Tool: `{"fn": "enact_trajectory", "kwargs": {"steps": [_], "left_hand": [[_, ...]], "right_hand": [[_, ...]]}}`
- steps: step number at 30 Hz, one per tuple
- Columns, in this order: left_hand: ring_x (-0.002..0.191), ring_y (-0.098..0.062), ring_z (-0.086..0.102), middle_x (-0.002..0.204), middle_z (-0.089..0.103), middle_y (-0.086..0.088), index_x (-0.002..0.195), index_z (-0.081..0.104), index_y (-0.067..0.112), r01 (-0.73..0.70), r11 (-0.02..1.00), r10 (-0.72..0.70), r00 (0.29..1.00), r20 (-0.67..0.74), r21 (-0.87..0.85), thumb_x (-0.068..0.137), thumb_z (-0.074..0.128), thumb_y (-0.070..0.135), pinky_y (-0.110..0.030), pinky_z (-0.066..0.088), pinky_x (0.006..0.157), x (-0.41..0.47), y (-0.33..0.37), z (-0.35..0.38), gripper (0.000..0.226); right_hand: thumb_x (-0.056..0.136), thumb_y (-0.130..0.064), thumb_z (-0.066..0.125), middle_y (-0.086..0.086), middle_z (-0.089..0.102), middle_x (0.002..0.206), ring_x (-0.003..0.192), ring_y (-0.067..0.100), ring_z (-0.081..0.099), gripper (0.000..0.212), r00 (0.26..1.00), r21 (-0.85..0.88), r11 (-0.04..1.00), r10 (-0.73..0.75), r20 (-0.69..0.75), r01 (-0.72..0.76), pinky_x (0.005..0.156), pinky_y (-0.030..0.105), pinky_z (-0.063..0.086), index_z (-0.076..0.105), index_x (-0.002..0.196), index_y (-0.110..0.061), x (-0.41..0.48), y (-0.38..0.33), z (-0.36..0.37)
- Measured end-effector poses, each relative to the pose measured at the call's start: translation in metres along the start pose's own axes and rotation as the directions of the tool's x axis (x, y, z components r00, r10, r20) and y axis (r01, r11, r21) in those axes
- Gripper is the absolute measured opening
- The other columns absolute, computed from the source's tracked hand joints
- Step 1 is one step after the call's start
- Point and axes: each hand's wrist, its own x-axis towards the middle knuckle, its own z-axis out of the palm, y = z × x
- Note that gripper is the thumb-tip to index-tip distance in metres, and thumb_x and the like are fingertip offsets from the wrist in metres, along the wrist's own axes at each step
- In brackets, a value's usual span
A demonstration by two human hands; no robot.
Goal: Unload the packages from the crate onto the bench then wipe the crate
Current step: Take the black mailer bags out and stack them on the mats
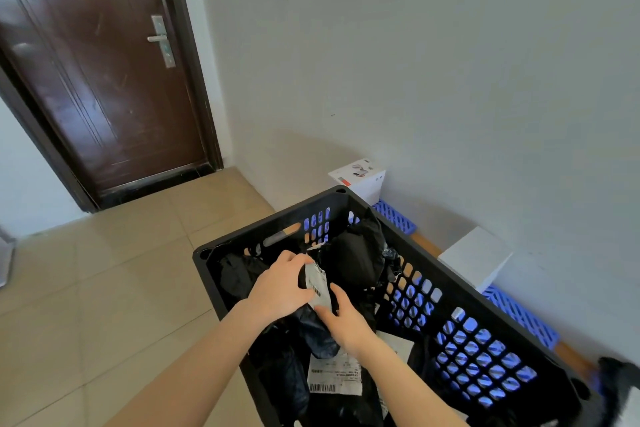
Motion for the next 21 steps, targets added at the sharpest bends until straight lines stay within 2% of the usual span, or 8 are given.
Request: {"fn": "enact_trajectory", "kwargs": {"steps": [3,6,8,12,14,16,19,21], "left_hand": [[0.117,-0.013,0.050,0.135,0.037,0.006,0.136,0.045,0.026,-0.019,0.999,0.015,0.996,-0.091,-0.043,0.085,0.066,0.024,-0.027,0.046,0.092,-0.009,0.006,-0.001,0.055],[0.118,-0.010,0.046,0.135,0.037,0.007,0.134,0.047,0.025,-0.043,0.996,0.030,0.986,-0.164,-0.072,0.083,0.068,0.018,-0.024,0.045,0.093,-0.023,0.017,-0.004,0.055],[0.120,-0.011,0.044,0.136,0.036,0.008,0.132,0.048,0.025,-0.061,0.995,0.043,0.977,-0.210,-0.080,0.081,0.069,0.016,-0.025,0.047,0.093,-0.034,0.026,-0.007,0.056],[0.116,-0.002,0.034,0.141,0.032,0.009,0.133,0.049,0.022,-0.104,0.991,0.074,0.951,-0.300,-0.085,0.080,0.069,0.011,-0.011,0.040,0.082,-0.064,0.047,-0.014,0.058],[0.117,0.002,0.029,0.143,0.031,0.008,0.132,0.051,0.022,-0.130,0.987,0.088,0.930,-0.357,-0.095,0.079,0.070,0.009,-0.013,0.041,0.084,-0.080,0.061,-0.016,0.058],[0.116,0.002,0.029,0.144,0.030,0.008,0.130,0.052,0.021,-0.156,0.984,0.109,0.908,-0.405,-0.084,0.078,0.070,0.008,-0.009,0.040,0.081,-0.096,0.079,-0.016,0.057],[0.117,0.003,0.030,0.145,0.031,0.007,0.129,0.053,0.019,-0.206,0.977,0.160,0.877,-0.453,-0.055,0.078,0.070,0.007,0.002,0.038,0.072,-0.119,0.113,-0.010,0.054],[0.120,0.001,0.031,0.145,0.032,0.004,0.128,0.055,0.015,-0.262,0.964,0.207,0.852,-0.480,-0.049,0.079,0.071,0.004,0.007,0.035,0.075,-0.129,0.140,-0.004,0.053]], "right_hand": [[0.091,-0.047,0.054,0.006,0.042,0.142,0.125,0.024,0.044,0.072,0.997,0.023,0.999,-0.036,-0.064,0.038,0.103,0.037,0.040,0.015,0.150,-0.032,-0.006,0.001,-0.002],[0.089,-0.039,0.061,0.004,0.045,0.134,0.114,0.017,0.049,0.073,0.988,0.049,0.993,-0.101,-0.115,0.107,0.094,0.029,0.046,0.021,0.149,-0.030,-0.017,-0.001,-0.006],[0.087,-0.037,0.064,0.003,0.047,0.130,0.109,0.012,0.051,0.073,0.976,0.055,0.985,-0.153,-0.153,0.163,0.093,0.028,0.048,0.025,0.148,-0.029,-0.027,-0.003,-0.011],[0.086,-0.030,0.068,0.000,0.044,0.128,0.106,0.006,0.043,0.071,0.933,0.034,0.959,-0.266,-0.243,0.282,0.080,0.013,0.038,0.029,0.145,-0.028,-0.059,-0.009,-0.022],[0.085,-0.029,0.069,-0.002,0.042,0.127,0.105,0.003,0.041,0.071,0.900,0.021,0.940,-0.321,-0.296,0.342,0.072,0.007,0.036,0.030,0.144,-0.029,-0.079,-0.010,-0.029],[0.084,-0.030,0.070,-0.003,0.042,0.129,0.107,0.002,0.040,0.071,0.865,0.005,0.925,-0.354,-0.355,0.381,0.070,0.004,0.035,0.032,0.144,-0.027,-0.098,-0.009,-0.038],[0.082,-0.031,0.071,-0.003,0.040,0.135,0.111,0.002,0.037,0.071,0.808,-0.041,0.909,-0.388,-0.443,0.414,0.079,0.007,0.032,0.034,0.143,-0.026,-0.134,-0.007,-0.058],[0.082,-0.031,0.071,-0.004,0.037,0.137,0.115,0.003,0.035,0.071,0.773,-0.051,0.903,-0.393,-0.497,0.426,0.087,0.013,0.032,0.035,0.142,-0.028,-0.158,0.001,-0.075]]}}
